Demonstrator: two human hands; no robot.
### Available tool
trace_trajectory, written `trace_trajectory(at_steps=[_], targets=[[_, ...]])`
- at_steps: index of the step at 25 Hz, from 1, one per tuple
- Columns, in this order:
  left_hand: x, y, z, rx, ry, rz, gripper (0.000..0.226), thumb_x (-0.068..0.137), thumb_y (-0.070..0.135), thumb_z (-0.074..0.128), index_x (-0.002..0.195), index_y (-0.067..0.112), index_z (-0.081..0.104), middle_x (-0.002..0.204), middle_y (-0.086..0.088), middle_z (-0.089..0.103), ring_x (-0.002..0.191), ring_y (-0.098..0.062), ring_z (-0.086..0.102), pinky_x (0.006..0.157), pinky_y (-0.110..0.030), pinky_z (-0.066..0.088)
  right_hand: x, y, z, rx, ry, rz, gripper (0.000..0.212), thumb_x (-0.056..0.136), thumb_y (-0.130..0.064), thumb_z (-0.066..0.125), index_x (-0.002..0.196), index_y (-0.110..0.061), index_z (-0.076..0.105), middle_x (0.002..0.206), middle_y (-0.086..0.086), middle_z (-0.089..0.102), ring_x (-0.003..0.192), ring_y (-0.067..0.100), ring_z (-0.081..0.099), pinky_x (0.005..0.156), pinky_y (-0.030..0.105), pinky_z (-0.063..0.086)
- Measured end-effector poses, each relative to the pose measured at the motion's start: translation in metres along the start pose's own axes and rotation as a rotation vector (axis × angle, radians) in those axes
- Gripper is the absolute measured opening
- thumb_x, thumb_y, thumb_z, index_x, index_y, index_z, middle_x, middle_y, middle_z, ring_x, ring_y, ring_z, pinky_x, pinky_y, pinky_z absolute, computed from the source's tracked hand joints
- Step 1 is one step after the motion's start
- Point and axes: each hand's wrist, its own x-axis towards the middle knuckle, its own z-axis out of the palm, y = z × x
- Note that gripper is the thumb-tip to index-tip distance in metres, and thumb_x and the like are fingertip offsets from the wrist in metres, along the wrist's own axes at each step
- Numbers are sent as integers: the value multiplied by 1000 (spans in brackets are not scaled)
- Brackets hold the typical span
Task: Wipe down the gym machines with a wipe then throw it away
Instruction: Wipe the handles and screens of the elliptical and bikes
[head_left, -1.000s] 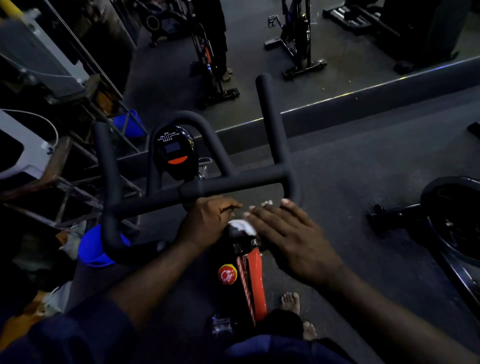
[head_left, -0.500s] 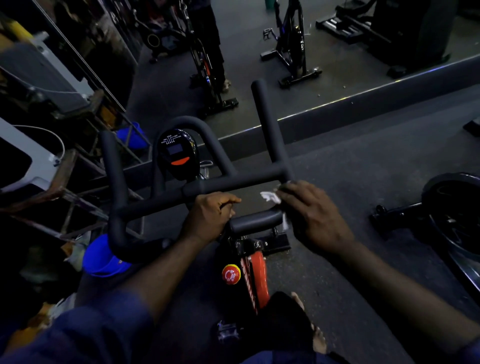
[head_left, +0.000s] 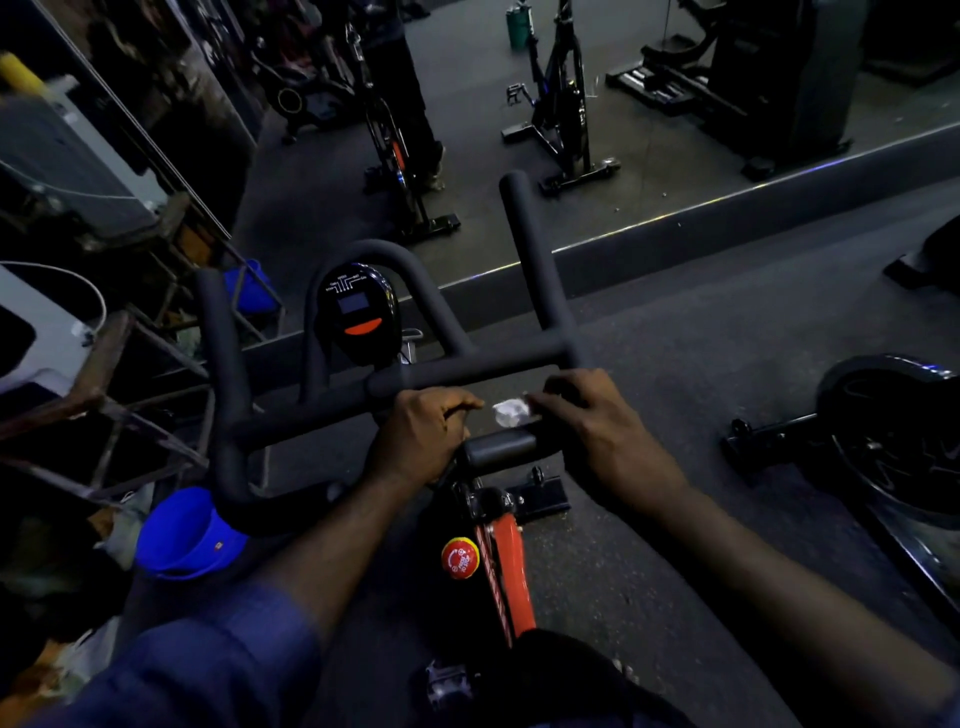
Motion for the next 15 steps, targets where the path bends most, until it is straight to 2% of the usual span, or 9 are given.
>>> trace_trajectory(at_steps=[2, 4, 7, 9, 10, 12, 14, 15], targets=[[-1, -1, -1, 7, 5, 0, 27, 90, -2, 67, 101, 16, 84, 88, 1, 80, 73, -6, 73, 73, -25, 61, 20, 21, -7, 3, 63, 159, 28, 91, -8, 70, 119, -9, 73, 116, 13, 59, 109, 32, 57, 89, 35, 50], [-1, -3, 0, 6, 8, 6, 27, 90, 0, 65, 101, 17, 84, 89, 2, 80, 73, -5, 73, 74, -26, 61, 20, 28, -6, 47, 145, 312, 22, 93, -8, 72, 115, -9, 73, 114, 11, 58, 105, 29, 58, 86, 27, 45], [2, -3, 0, -7, -3, 5, 27, 91, 5, 63, 101, 18, 84, 82, 3, 79, 68, 0, 72, 72, -24, 61, -13, -10, 13, 145, 350, 438, 24, 90, 7, 64, 109, -6, 69, 108, 6, 52, 93, 9, 51, 84, 8, 37], [1, -3, 0, -10, -6, 4, 27, 91, 2, 64, 100, 18, 84, 79, 3, 79, 66, 0, 72, 70, -23, 60, -40, -45, 28, 270, 439, 535, 18, 97, 5, 58, 102, -12, 61, 103, 0, 53, 88, 2, 50, 81, 10, 41], [0, -2, 0, -8, -3, -2, 28, 92, 0, 65, 100, 18, 84, 79, 3, 79, 66, 0, 72, 69, -22, 60, -48, -64, 38, 397, 435, 646, 17, 102, 0, 57, 99, -17, 57, 99, -3, 58, 87, 3, 55, 77, 15, 46], [-1, -1, -1, -17, 4, -9, 28, 91, -1, 66, 99, 19, 84, 79, 3, 79, 65, -1, 72, 69, -21, 59, -47, -95, 54, 846, 420, 961, 13, 104, -5, 58, 99, -17, 58, 88, -8, 70, 79, 7, 63, 66, 21, 52], [1, -1, -1, -20, 13, 2, 28, 90, -1, 65, 98, 18, 84, 80, 2, 79, 66, -2, 72, 70, -15, 57, -33, -114, 63, 1417, 400, 1264, 7, 102, -1, 59, 103, -5, 64, 87, 5, 75, 78, 18, 69, 66, 27, 58], [1, -1, 0, -13, 22, 11, 28, 89, -2, 66, 98, 17, 84, 81, 1, 80, 68, -3, 72, 70, -11, 54, -26, -116, 64, 1621, 344, 1347, 10, 101, 1, 58, 107, -1, 66, 90, 13, 75, 77, 23, 71, 68, 31, 61]])
